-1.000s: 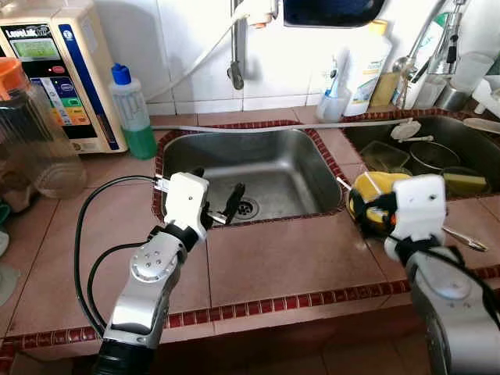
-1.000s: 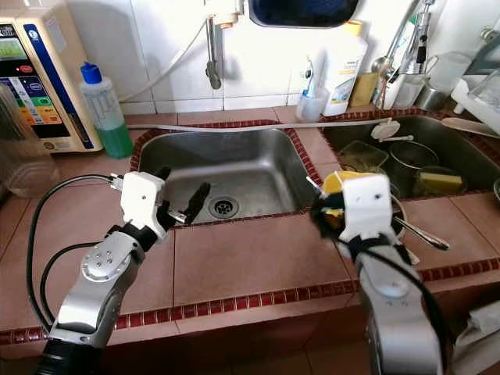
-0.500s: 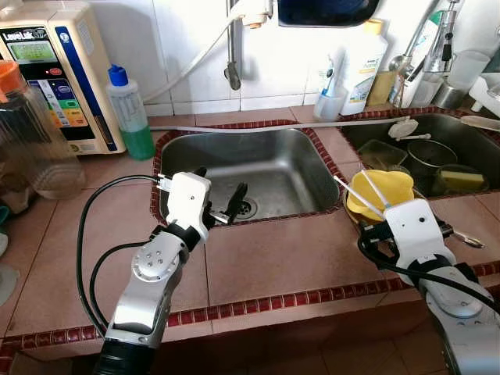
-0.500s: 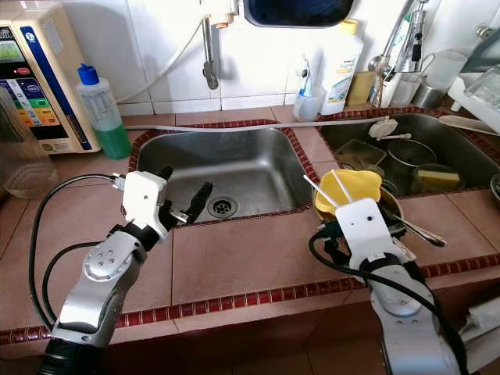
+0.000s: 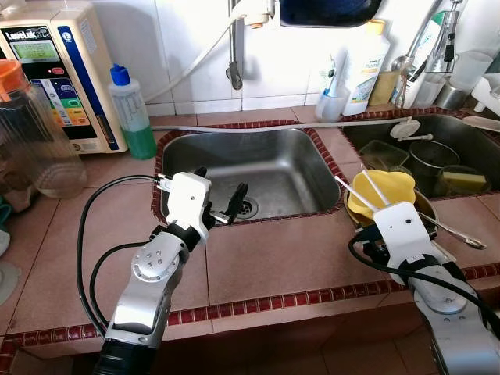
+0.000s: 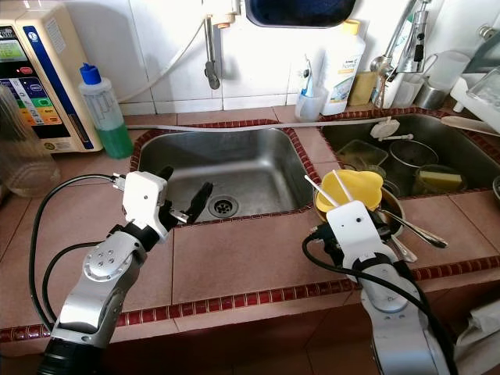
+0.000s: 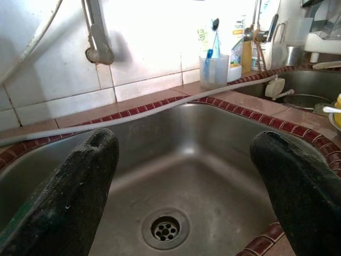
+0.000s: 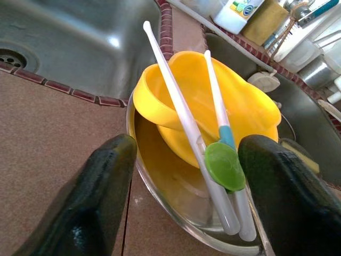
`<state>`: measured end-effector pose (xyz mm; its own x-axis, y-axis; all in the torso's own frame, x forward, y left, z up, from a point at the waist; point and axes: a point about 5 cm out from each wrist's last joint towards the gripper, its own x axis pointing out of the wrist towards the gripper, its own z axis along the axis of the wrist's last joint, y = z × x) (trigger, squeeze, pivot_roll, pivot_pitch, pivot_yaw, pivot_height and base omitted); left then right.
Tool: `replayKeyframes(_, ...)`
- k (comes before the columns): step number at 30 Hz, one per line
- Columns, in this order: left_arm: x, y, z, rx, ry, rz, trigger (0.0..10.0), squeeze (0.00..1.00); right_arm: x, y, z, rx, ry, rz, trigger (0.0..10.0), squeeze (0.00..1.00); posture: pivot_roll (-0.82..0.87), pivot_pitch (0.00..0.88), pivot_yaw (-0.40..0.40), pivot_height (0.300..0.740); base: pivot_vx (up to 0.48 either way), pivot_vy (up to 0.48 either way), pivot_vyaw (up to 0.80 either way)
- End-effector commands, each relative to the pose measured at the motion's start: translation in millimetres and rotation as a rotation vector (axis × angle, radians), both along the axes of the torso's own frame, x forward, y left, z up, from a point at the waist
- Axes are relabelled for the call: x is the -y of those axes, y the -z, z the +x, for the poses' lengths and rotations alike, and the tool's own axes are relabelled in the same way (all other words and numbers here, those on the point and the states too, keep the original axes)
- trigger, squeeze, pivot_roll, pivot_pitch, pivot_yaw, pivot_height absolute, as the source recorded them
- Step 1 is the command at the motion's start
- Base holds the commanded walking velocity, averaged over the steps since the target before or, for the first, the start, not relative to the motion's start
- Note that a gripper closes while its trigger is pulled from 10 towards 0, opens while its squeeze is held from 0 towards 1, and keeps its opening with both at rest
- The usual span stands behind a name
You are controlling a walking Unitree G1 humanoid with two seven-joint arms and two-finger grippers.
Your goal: Kitchen organization
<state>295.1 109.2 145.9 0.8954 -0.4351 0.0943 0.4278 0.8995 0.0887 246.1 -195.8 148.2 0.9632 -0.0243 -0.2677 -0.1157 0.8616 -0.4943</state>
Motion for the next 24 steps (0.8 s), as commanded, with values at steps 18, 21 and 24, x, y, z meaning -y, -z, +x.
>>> replayKeyframes(18,0.2,-2,-0.3,0.002,0.015,0.005,10.0,0.00,7.9,-9,8.4,0.076,0.056,-0.012,0.0,0.00,0.06,0.000,0.027,0.740,0.000,0.000,0.00)
replayKeyframes(21,0.0,-2,-0.3,0.002,0.015,0.006,10.0,0.00,7.3,-9,8.6,0.078,0.055,-0.010,0.0,0.00,0.07,0.000,0.028,0.740,0.000,0.000,0.00)
replayKeyframes(24,-0.2,-2,0.0,0.003,0.015,0.006,10.0,0.00,4.2,-14,10.0,0.112,0.041,-0.002,0.0,0.00,0.07,0.000,0.028,0.740,0.000,0.000,0.00)
